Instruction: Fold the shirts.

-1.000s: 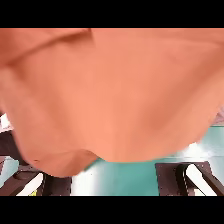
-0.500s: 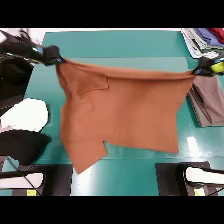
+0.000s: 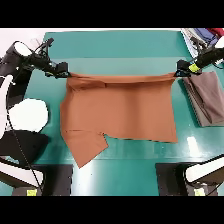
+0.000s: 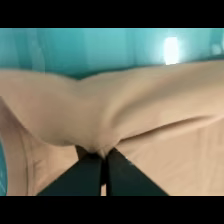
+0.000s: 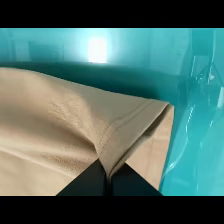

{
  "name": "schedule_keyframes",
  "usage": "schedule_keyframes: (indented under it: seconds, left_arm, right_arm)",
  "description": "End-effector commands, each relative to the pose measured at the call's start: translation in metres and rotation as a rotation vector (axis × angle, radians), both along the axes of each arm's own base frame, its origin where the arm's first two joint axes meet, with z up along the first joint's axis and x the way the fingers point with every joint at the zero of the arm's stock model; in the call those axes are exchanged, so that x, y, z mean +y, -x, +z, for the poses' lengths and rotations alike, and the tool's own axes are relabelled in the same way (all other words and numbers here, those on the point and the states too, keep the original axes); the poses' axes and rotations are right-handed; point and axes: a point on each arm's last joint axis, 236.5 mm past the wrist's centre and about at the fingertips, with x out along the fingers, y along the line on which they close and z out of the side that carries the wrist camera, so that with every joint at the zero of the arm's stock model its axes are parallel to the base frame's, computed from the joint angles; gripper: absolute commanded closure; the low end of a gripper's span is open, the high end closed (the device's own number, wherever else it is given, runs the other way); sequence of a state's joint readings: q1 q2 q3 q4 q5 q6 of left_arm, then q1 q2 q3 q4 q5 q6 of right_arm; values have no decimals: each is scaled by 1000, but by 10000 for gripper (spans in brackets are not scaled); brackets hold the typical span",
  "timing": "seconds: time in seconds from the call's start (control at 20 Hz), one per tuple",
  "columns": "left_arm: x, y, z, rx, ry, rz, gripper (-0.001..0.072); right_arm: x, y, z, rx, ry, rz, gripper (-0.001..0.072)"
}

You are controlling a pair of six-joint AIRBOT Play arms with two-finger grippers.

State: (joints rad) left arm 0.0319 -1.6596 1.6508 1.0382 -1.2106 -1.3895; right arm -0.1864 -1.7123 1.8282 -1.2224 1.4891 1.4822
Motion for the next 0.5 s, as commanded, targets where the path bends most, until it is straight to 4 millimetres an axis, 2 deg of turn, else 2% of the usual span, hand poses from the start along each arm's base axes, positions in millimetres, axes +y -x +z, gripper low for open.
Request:
schedule_keyframes:
  seconds: [0.0, 0.3, 0.35, 0.4, 0.45]
  left_arm:
    - [11, 24, -24, 99, -21, -61, 681]
    - [7, 56, -76, 227, -17, -57, 680]
    - [6, 62, -82, 260, -10, -37, 653]
    - [7, 65, -85, 276, -7, -29, 329]
    - [7, 66, -83, 295, 1, -1, 100]
  right_arm:
    - [-2, 15, -7, 52, 51, 23, 696]
    - [21, 59, -60, 168, 26, 30, 690]
    - [24, 63, -65, 178, 11, 20, 619]
    - [29, 65, -67, 179, -13, 14, 455]
    - [30, 66, -66, 176, -29, 4, 419]
